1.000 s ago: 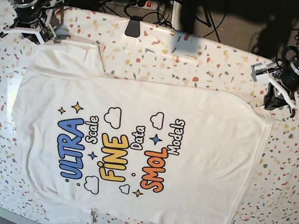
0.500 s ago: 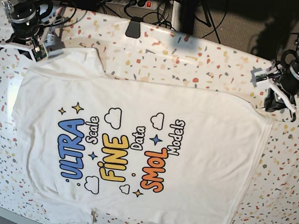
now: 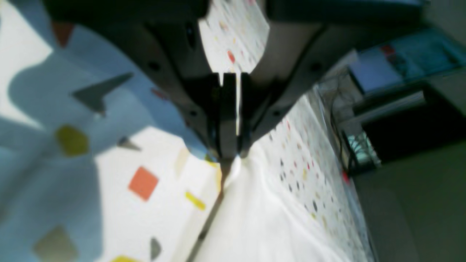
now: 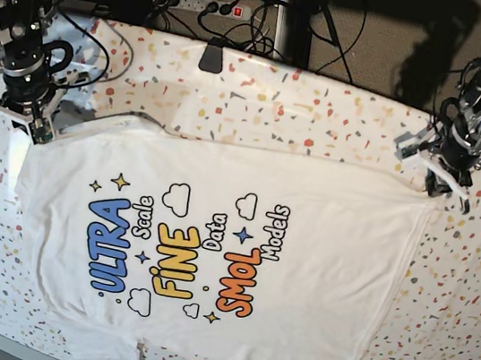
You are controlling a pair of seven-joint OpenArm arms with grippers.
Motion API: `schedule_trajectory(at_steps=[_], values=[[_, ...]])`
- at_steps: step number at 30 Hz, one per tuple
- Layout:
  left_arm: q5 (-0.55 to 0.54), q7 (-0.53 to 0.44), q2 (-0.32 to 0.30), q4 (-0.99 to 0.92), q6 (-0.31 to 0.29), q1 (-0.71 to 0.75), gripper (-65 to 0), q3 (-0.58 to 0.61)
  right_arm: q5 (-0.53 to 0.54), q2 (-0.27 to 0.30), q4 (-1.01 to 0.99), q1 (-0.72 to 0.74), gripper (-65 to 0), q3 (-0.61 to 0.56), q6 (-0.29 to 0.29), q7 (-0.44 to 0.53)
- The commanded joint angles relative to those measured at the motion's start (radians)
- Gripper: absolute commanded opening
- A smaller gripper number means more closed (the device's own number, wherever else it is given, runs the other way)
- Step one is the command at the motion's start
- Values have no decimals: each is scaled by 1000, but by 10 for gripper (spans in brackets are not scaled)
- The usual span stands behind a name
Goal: Fold the T-shirt properly
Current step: 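Lift the gripped edge with both grippers and pull it over the shirt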
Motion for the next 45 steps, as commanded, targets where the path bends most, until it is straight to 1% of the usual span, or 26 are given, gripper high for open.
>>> schedule_trajectory(at_steps=[1,3,4,6,7,8,9,12,13,17,20,22,25,28,32,35,45], values=[[-183,-103,69,41,161,-160,-650,-22,2,13,14,2,-650,7,-9,14],[-182,-79,87,41,145,-183,-650,-22,13,13,12,5,-650,7,-9,15],[-175,-62,89,41,98,-192,-650,-21,29,13,12,13,-650,7,-9,13],[-155,-61,89,38,-37,-202,-650,-21,31,13,12,16,-650,7,-9,9],[-128,-61,89,37,-76,-205,-650,-21,30,13,12,16,-650,7,-9,8],[-114,-60,89,36,-92,-205,-650,-21,25,13,12,16,-650,7,-9,5],[-108,-51,88,36,-91,-204,-650,-21,24,13,12,16,-650,7,-9,5],[-110,35,85,57,-42,-200,-650,-21,22,13,11,8,-650,7,-9,-10],[-113,45,80,72,-40,-199,-650,-21,20,13,11,8,-650,7,-9,-10],[-116,76,39,138,-42,-199,-650,-21,21,13,12,11,-650,7,-9,-10],[-158,116,-10,163,-48,-197,-650,-21,20,13,11,8,-650,7,-9,-25],[-171,134,-37,171,-80,-188,-650,-21,20,13,11,8,-650,7,-9,-25],[-199,134,-66,173,-119,-156,-650,-21,20,13,11,11,-650,7,-9,-21],[-195,109,-79,172,-133,-104,-650,-21,20,13,11,11,-650,7,-9,-21],[-196,69,-81,172,-135,-34,-650,-21,20,13,11,11,-650,7,-9,-21],[-195,60,-81,172,-135,4,-650,-21,20,13,11,11,-650,7,-9,-20],[-177,59,-81,173,-135,11,-650,-21,20,13,11,11,-650,7,-9,-12]])
